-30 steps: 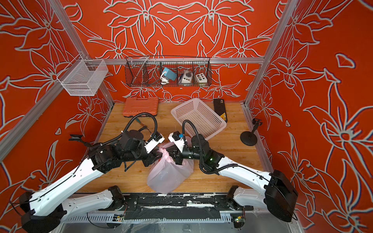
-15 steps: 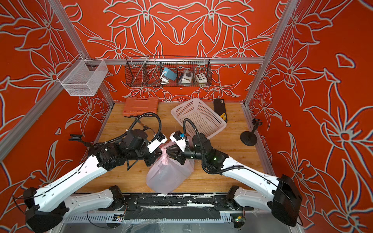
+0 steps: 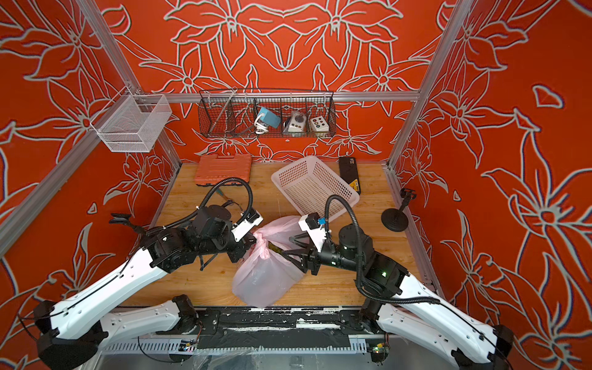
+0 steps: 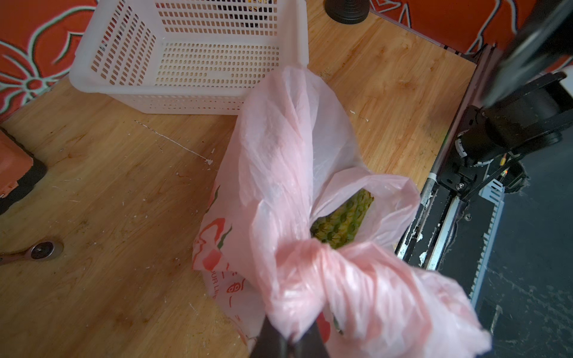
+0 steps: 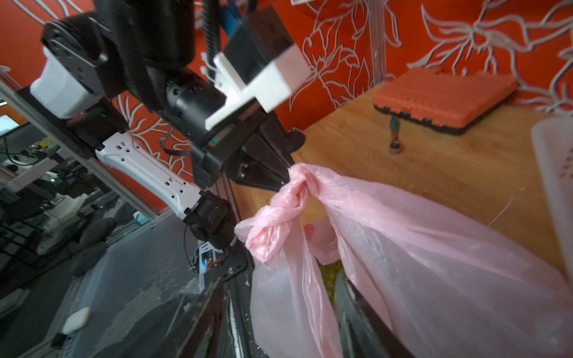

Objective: Place the pineapple into a plastic bag & tie a knot
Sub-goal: Tie the plastic bag at the center of the board.

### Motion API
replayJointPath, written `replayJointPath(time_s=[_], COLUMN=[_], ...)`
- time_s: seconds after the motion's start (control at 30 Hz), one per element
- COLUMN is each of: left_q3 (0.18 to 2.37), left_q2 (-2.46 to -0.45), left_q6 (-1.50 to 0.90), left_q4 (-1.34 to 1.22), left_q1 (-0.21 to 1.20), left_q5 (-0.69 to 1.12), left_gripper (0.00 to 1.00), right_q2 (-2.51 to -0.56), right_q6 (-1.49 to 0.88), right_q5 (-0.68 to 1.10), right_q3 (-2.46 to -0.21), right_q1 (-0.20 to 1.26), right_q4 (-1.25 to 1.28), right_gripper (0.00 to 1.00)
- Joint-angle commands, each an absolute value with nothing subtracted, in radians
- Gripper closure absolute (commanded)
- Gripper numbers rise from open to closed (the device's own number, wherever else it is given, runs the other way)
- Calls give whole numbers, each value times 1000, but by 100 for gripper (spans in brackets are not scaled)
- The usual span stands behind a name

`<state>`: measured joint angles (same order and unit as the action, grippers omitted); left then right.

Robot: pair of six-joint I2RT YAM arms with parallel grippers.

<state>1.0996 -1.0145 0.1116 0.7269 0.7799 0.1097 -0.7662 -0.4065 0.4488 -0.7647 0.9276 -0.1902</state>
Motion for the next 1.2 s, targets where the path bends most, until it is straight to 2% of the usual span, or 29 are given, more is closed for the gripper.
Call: replayJointPath(time_s=[0.0, 0.43, 0.8, 0.9, 1.07, 1.17], left_q3=[1135, 1140, 1146, 1147, 1149, 1149], left_q2=[-1008, -1006, -1015, -1017, -1018, -1017], left_q6=[107, 95, 89, 85, 81, 81], left_q4=[724, 733, 730, 727, 733, 733], left_q1=[778, 778, 778, 778, 779, 779], left_q5=[103, 114, 133, 138, 140, 135], left_gripper=[100, 100, 100, 100, 100, 100], right_q2=[-834, -936, -1017, -1017, -1020, -1033], right_q6=[-551, -604, -598, -600, -583, -578], right_q5=[544, 606, 620, 624, 629, 638], right_q3=[-797, -809, -822, -820, -829, -834], right_q1=[935, 971, 1000, 1004, 1008, 1011], right_q4=[-171, -28, 11, 42, 40, 23], right_gripper=[40, 40, 46, 50, 65, 69])
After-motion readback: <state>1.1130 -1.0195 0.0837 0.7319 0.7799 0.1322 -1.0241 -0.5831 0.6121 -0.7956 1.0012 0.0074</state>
